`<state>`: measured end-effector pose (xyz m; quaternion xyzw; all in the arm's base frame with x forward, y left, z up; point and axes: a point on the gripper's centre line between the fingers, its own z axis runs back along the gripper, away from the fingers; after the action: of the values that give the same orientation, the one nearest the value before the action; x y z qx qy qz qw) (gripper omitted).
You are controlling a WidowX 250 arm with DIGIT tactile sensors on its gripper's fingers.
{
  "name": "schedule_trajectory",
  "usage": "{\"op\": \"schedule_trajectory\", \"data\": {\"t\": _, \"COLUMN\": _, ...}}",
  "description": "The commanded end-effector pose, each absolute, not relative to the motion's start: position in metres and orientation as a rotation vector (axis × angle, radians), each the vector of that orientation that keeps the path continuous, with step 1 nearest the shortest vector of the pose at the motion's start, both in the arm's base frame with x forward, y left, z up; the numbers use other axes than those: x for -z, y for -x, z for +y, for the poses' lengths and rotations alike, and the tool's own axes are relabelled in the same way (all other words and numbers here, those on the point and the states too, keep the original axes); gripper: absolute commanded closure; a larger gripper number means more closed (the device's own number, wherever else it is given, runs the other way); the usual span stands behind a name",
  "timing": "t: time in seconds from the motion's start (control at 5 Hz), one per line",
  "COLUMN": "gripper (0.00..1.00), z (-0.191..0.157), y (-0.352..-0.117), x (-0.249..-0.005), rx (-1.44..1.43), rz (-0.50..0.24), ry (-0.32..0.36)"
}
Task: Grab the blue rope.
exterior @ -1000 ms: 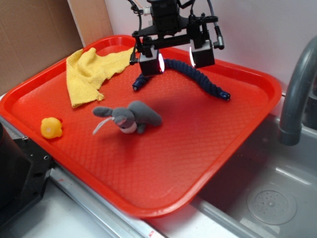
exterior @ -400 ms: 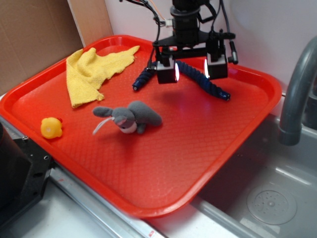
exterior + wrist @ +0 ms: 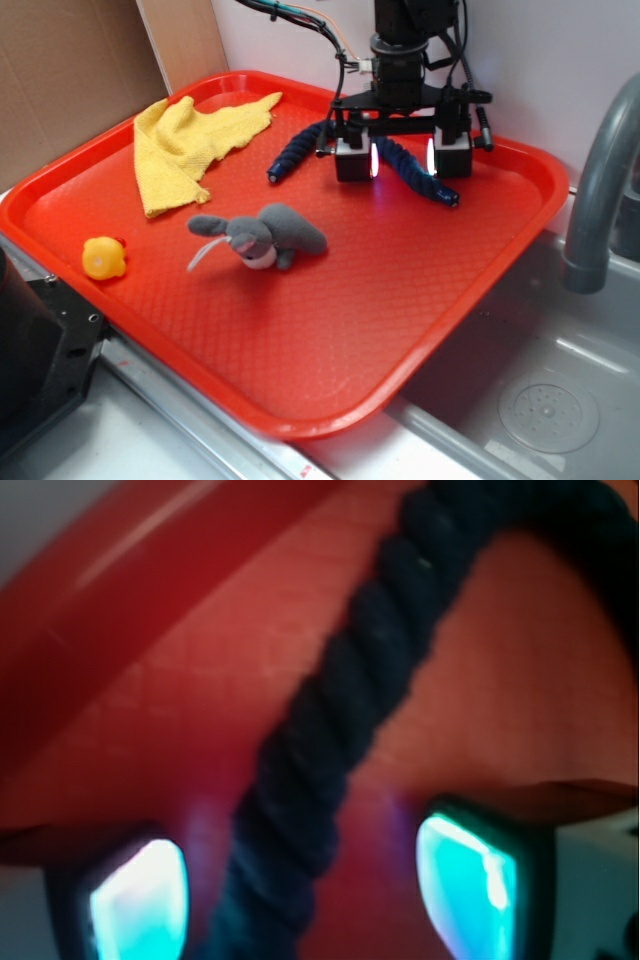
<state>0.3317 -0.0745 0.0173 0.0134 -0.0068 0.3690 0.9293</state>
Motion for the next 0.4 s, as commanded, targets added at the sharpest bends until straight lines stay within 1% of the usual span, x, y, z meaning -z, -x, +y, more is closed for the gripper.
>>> {"op": "schedule_trajectory", "data": {"t": 0.0, "gripper": 1.00, "z": -0.060, "y": -0.281, "x": -0.039, "rx": -0.669, "rz": 0.015, "ry": 0.056}}
{"op": "schedule_trajectory", "data": {"t": 0.2, "gripper": 1.00, "z": -0.050, "y": -0.269, "x": -0.063, "rx": -0.582, "rz": -0.004, "ry": 0.103}}
